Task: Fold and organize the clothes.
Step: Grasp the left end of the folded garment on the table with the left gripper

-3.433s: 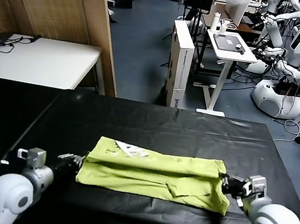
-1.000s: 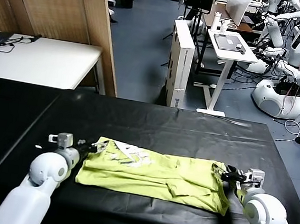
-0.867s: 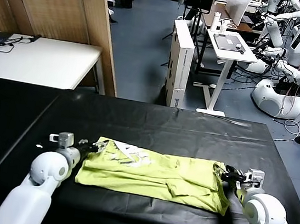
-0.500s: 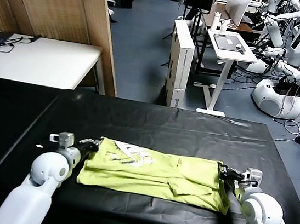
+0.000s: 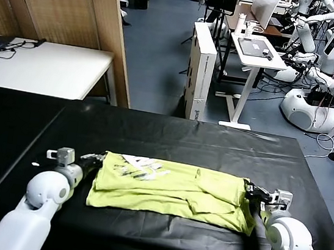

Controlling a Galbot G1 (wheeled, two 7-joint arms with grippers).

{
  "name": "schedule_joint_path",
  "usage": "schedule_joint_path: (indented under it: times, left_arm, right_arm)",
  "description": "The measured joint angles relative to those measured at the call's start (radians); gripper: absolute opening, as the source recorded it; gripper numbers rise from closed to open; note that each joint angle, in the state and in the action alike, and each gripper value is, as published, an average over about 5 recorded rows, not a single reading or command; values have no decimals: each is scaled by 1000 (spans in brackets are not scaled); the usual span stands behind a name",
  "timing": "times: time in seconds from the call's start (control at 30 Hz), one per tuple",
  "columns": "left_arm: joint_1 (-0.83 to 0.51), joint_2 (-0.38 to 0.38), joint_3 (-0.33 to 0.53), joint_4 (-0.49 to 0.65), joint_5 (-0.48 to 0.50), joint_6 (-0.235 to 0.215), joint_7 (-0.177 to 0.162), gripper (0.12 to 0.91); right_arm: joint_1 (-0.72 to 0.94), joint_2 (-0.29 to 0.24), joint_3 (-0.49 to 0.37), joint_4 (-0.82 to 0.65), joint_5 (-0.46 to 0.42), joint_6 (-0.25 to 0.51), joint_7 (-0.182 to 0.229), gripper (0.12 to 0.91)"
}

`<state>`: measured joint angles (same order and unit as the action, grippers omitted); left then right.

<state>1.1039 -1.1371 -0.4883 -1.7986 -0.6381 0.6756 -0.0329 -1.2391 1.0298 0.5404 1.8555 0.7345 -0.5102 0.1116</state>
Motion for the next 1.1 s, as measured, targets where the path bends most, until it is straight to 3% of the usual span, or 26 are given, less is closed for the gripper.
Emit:
schedule_joint_path:
  times: [0.07,0.13,0.27,0.4,0.53,0.67,0.77,0.9,1.1]
  left_arm:
    - [4,0,0,-7,0,1,5,158]
    - [8,1,-3,-14,-2,3,6,218]
    - [21,14,-15,-32,-18,10,3,448]
    - [43,39,-37,-57,-62,24,-8,711]
    - [82,74,-74,-109,-170,56,-61,879]
    - [152,117,-126,-183,-341,60,-113,905]
    - [212,144,-163,-232,-452,60,-123,907]
    - [278,152,-189,-261,-512,61,-102,907]
    - [306,130,-185,-257,-501,61,-57,907]
  right_arm:
    - [-9,-10,7,15,4,30,-14,499]
    - [-20,-23,14,32,1,62,-26,631]
    - [-47,-48,27,70,-27,135,-50,841]
    - [-96,-75,46,119,-58,236,-73,901]
    - [-180,-96,77,183,-62,324,-91,907]
    - [-272,-99,115,244,-62,362,-95,907]
    - [-327,-92,141,273,-62,375,-97,907]
    - [-373,-79,161,299,-63,383,-100,907]
    - [-401,-70,173,315,-63,386,-101,907]
